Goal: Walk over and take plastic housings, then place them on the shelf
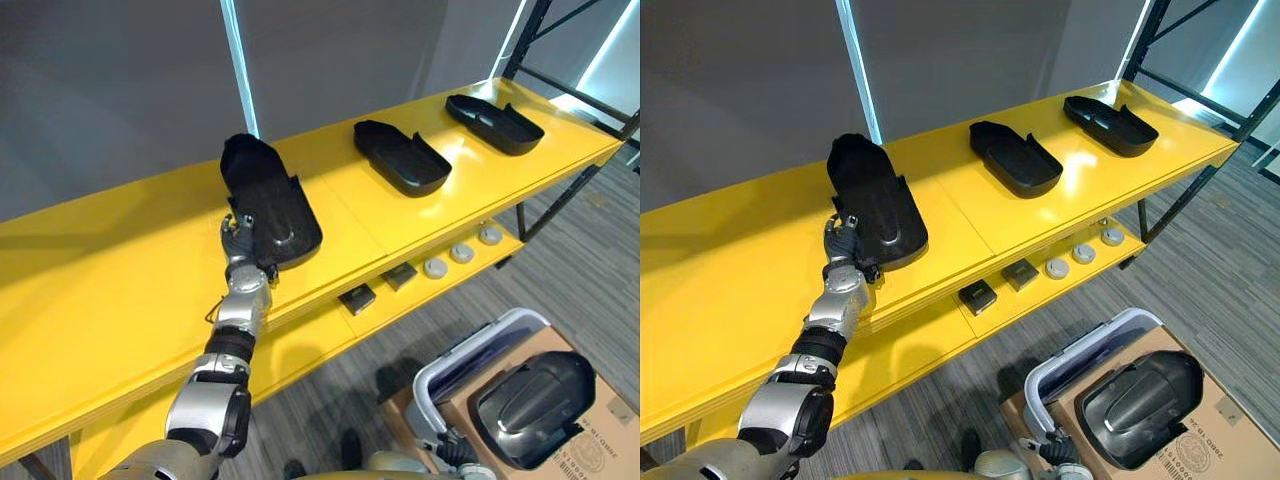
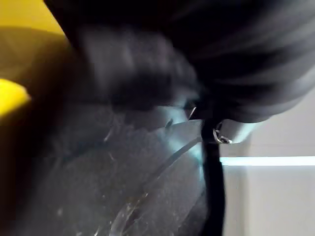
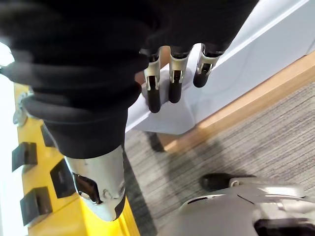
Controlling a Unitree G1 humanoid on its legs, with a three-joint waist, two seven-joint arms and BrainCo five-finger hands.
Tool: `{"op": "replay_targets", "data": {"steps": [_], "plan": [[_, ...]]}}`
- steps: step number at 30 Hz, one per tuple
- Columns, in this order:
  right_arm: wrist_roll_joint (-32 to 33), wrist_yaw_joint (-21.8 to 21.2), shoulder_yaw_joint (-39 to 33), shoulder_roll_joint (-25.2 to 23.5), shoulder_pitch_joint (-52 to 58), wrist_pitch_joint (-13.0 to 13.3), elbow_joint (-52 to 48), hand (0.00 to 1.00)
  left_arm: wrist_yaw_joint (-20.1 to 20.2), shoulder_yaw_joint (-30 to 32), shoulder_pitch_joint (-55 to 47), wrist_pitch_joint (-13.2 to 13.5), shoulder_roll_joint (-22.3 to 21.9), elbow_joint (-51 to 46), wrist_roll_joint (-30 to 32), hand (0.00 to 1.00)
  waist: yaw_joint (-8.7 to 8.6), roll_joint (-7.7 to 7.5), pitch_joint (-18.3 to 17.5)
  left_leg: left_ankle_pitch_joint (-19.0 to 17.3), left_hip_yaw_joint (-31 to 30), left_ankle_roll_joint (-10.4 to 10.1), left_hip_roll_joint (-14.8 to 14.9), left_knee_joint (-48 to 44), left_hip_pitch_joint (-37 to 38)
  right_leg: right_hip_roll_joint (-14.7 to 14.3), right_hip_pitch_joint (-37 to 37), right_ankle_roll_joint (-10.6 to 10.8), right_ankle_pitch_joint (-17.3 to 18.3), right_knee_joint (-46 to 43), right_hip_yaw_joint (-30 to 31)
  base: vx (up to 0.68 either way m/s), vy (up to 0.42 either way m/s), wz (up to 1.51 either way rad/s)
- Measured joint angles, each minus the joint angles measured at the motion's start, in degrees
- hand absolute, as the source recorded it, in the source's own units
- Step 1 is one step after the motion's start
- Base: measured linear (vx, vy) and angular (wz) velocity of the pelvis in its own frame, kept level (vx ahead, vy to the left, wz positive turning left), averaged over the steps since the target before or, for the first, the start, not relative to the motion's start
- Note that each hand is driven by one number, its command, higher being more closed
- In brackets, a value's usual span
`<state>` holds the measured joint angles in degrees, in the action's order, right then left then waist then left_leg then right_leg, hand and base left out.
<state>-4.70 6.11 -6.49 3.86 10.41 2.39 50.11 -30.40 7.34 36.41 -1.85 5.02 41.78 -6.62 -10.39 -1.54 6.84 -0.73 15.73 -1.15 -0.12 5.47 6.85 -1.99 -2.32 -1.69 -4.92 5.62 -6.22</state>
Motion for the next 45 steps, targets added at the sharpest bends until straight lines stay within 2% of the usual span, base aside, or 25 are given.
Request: {"op": "replay_targets", "data": {"steps": [8, 10, 12, 17, 18, 19, 23, 25, 27, 29, 33, 35, 45], "plan": [[-0.02, 0.11, 0.39, 0.18, 0.01, 0.35, -0.01, 0.00, -2.40, 1.31, -0.02, -0.05, -0.32, -0.10, 0.05, 0.00, 0.06, 0.04, 0.05, 0.02, -0.04, 0.02, 0.05, 0.33, -0.01, -0.02, -0.01, -0.18, -0.11, 0.00, -0.10, -0.04, -0.001, 0.00], [-0.02, 0.15, 0.71, 0.30, 0.01, 0.35, -0.01, 0.00, -2.71, 1.27, -0.31, -0.15, -0.35, -1.45, 0.17, 0.00, 0.15, 0.02, 0.09, 0.02, -0.15, 0.02, 0.05, 0.33, -0.05, 0.00, -0.02, -0.17, -0.11, 0.00, -0.21, 0.00, 0.000, 0.02], [0.00, 0.16, 0.78, 0.32, 0.04, 0.45, -0.03, 0.00, -3.62, 0.91, -2.28, -0.21, -0.74, -7.10, 1.42, 0.00, 0.14, 0.05, 0.14, 0.02, -0.35, 0.02, 0.04, 0.33, -0.05, 0.01, -0.05, -0.18, -0.12, 0.00, -0.36, 0.00, 0.000, 0.03], [0.03, 0.18, 0.79, 0.39, 0.23, 0.57, -0.01, 0.00, -4.54, -3.58, -9.11, -0.16, -2.00, -24.05, 10.88, 0.00, 0.39, 0.12, 0.19, 0.09, -1.36, 0.13, 0.01, 0.33, -0.07, 0.08, -0.39, -0.09, 0.01, 0.00, -1.29, -0.01, 0.009, 0.11], [0.04, 0.23, 0.76, 0.36, 0.83, 1.20, 0.01, 0.00, -2.07, -10.60, -18.23, 0.08, -4.32, -34.13, 21.38, 0.00, 1.81, 0.18, 0.21, 0.27, -1.32, 0.40, -0.01, 0.33, 0.00, 0.10, -0.53, 0.13, 0.17, 0.00, -1.31, -0.04, 0.028, 0.04], [0.04, 0.24, 0.76, 0.37, 0.93, 1.19, 0.01, 0.00, -1.53, -11.86, -19.09, 0.10, -4.38, -34.20, 22.97, 1.00, 1.86, 0.17, 0.21, 0.27, -1.37, 0.41, 0.01, 0.33, -0.02, 0.10, -0.54, 0.13, 0.17, -0.01, -1.41, -0.05, 0.027, 0.04], [0.04, 0.23, 0.78, 0.33, 0.89, 1.44, 0.03, 0.00, -0.69, -13.26, -21.78, 0.75, -3.69, -34.32, 26.03, 1.00, 1.81, 0.29, 0.17, 0.27, -1.36, 0.40, 0.06, 0.35, -0.03, 0.07, -0.60, 0.16, 0.19, 0.00, -1.45, -0.04, 0.004, 0.00], [0.08, 0.19, 0.77, 0.31, 1.17, 1.78, 0.07, 0.00, 2.22, -18.45, -26.79, 1.27, -1.14, -34.32, 33.63, 1.00, 1.84, 0.54, 0.19, 0.26, -1.27, 0.38, 0.10, 0.35, 0.00, 0.01, -0.77, 0.45, 0.39, 0.00, -1.29, -0.04, 0.005, -0.04], [0.08, 0.15, 0.79, 0.33, 1.27, 1.91, 0.13, 0.00, 4.09, -20.66, -28.79, 1.27, -0.28, -34.29, 37.10, 1.00, 1.86, 0.54, 0.19, 0.15, -1.21, 0.24, 0.10, 0.34, 0.02, 0.02, -0.52, 0.59, 0.48, 0.01, -1.28, -0.01, 0.002, 0.02], [0.07, 0.09, 0.85, 0.38, 1.28, 2.23, 0.27, 0.00, 5.47, -20.87, -29.22, 1.26, -0.08, -33.13, 42.11, 1.00, 1.92, 0.51, 0.20, 0.03, -1.03, 0.14, 0.11, 0.34, -0.06, 0.02, -0.38, 0.60, 0.49, 0.01, -1.10, -0.01, 0.002, -0.02], [0.06, 0.01, 1.18, 0.58, 1.27, 2.73, 0.28, 0.00, 6.77, -21.63, -29.17, 1.20, 1.39, -32.32, 48.33, 1.00, 1.86, 0.55, 0.20, -0.04, -0.08, 0.16, 0.15, 0.34, -0.06, -0.06, -0.03, 0.60, 0.48, 0.02, -0.23, -0.01, 0.001, -0.13], [0.04, 0.02, 2.20, 1.00, 1.27, 2.84, 0.28, 0.00, 6.87, -22.37, -28.86, 1.16, 1.67, -31.16, 50.15, 1.00, 1.74, 0.56, 0.19, -0.06, 0.09, 0.19, 0.13, 0.34, -0.19, -0.06, 0.16, 0.61, 0.48, 0.02, -0.04, -0.02, 0.007, -0.07], [0.01, 0.06, 2.41, 1.21, 1.21, 3.15, 0.30, 0.00, 7.90, -23.44, -24.71, 0.37, 2.02, -25.18, 50.12, 1.00, 1.48, 0.54, 0.18, -0.02, 0.79, 0.30, 0.09, 0.31, -1.73, -0.03, 1.95, 0.44, 0.21, 0.01, 0.39, 0.00, 0.003, -0.02]]}}
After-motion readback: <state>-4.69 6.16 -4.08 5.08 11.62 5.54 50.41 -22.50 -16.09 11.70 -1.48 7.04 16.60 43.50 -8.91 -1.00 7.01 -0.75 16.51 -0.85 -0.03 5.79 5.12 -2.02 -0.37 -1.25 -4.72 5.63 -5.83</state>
